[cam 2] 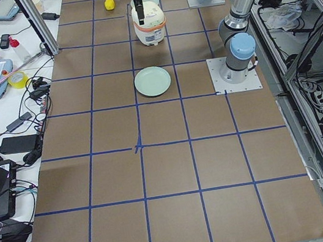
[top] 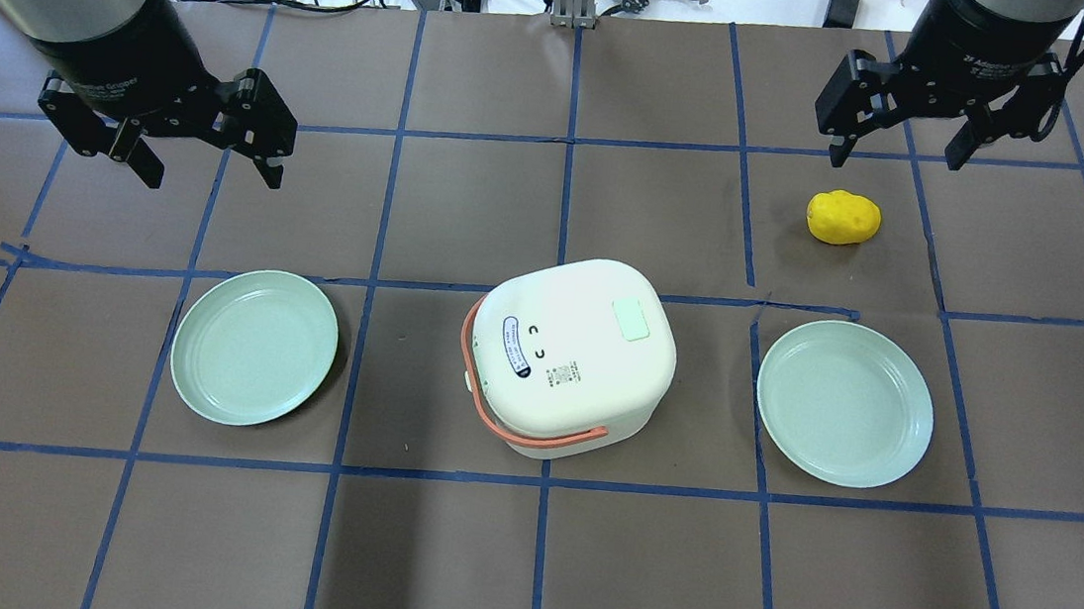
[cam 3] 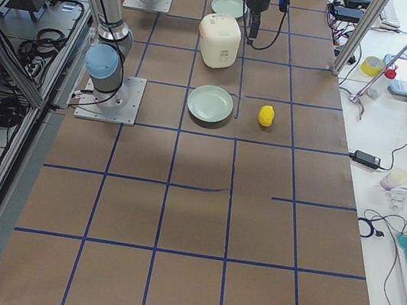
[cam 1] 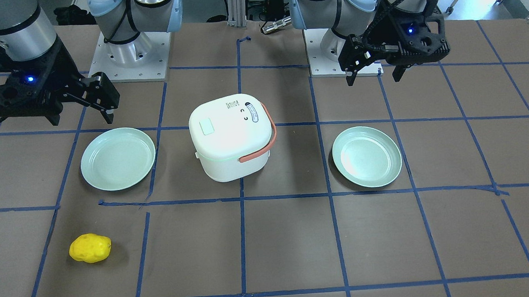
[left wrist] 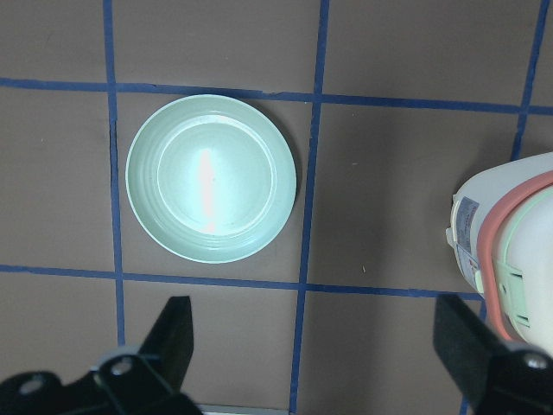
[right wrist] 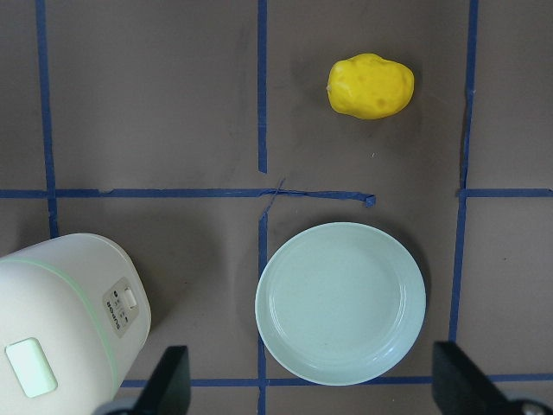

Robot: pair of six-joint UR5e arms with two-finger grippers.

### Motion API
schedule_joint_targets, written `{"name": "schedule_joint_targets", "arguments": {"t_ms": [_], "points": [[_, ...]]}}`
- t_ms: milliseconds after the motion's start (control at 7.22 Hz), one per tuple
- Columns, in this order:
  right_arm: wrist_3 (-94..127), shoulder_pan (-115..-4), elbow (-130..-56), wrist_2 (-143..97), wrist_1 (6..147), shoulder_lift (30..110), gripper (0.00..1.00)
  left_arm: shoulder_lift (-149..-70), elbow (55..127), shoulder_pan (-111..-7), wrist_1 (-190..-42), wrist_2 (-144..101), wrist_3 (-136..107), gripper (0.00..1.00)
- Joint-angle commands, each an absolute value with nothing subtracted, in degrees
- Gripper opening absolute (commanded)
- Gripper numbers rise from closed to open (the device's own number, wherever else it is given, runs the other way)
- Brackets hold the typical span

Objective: Press rice cooker button

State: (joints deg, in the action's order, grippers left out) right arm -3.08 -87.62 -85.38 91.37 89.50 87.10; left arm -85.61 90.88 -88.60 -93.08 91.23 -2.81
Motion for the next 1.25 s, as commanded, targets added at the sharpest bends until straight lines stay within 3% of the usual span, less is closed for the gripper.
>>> {"name": "schedule_joint_targets", "arguments": {"t_ms": [0, 1108], "points": [[-3.08, -87.63, -85.43, 91.41, 89.56, 87.10, 1.00, -85.61, 90.88, -88.59, -93.08, 91.23, -2.81, 1.00], [-3.16, -87.71, -85.34, 91.23, 87.63, 87.89, 1.00, -85.61, 90.88, -88.59, -93.08, 91.23, -2.81, 1.00]]}}
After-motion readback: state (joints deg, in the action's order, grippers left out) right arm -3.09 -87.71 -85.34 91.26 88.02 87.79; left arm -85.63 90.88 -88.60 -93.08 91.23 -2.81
